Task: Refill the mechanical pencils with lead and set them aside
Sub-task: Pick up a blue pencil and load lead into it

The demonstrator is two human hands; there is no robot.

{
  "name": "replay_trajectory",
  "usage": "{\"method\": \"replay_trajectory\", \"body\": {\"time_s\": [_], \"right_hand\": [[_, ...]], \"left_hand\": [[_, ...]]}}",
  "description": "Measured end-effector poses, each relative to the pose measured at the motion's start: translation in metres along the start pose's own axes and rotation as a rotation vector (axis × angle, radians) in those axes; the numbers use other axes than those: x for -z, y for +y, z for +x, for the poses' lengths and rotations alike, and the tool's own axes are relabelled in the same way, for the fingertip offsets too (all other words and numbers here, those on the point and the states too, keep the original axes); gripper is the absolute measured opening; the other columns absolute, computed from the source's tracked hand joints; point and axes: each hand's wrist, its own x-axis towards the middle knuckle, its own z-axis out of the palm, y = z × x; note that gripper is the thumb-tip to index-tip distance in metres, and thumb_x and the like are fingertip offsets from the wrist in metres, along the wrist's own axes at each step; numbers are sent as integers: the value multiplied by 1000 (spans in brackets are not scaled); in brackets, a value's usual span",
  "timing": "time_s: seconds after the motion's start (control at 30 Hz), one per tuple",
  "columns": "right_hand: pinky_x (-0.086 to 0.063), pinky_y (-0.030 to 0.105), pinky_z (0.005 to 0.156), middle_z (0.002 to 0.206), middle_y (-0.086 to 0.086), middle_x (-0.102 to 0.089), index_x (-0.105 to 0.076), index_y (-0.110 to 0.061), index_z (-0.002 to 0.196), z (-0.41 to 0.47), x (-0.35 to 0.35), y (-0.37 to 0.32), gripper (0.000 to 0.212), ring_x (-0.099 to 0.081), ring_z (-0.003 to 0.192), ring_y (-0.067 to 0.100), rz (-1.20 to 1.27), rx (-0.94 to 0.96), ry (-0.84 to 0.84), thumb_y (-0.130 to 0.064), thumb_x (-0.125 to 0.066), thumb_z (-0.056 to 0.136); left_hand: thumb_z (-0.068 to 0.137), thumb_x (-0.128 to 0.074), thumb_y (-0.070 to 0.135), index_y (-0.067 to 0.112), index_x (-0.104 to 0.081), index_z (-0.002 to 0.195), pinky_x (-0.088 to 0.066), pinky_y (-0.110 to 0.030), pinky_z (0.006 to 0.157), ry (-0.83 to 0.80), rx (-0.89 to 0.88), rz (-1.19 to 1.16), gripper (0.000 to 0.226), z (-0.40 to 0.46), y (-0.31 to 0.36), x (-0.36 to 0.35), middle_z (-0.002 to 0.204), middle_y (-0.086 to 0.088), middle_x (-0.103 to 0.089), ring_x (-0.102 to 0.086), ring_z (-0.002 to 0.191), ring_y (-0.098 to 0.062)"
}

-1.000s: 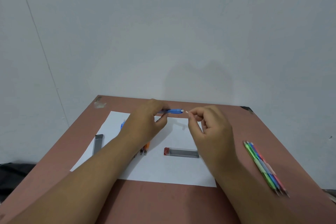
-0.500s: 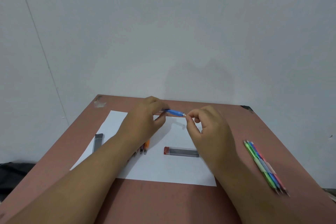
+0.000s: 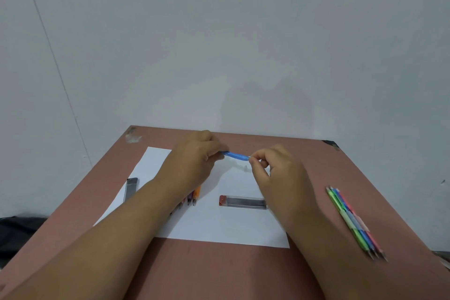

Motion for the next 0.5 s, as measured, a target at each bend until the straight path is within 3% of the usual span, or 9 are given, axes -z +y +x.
{"method": "replay_trajectory", "body": {"time_s": [0.1,0.2,0.3,0.5], "right_hand": [[-42,17,73,88,-16,-61,-71,-29,101,3,1,-3,7,-56,86,5,158,-97,10,-29,-64,98],[-46,23,81,94,-16,-56,-64,-33,123,5,-4,3,24,-54,94,5,105,-207,-126,-31,-61,99],[-42,24,84,105,-15,-54,-65,-32,127,6,-12,12,29,-53,103,11,-30,-179,-265,-27,-61,99],[-43,26,97,120,-6,-62,-68,-27,131,10,-20,13,31,-55,113,16,-86,-151,-387,-26,-58,101]], "left_hand": [[95,-68,15,22,-76,108,-48,-27,78,26,120,-73,17,0,0,-2,100,9,-66,-58,89,-11],[96,-66,17,23,-75,113,-47,-24,82,41,164,-97,20,1,0,-2,101,8,-66,-59,90,-11],[96,-68,18,24,-75,112,-47,-24,82,37,180,-110,19,0,1,-1,100,8,-67,-59,90,-10],[96,-67,18,25,-74,113,-47,-24,82,23,194,-118,20,0,3,1,101,9,-66,-59,91,-10]]}}
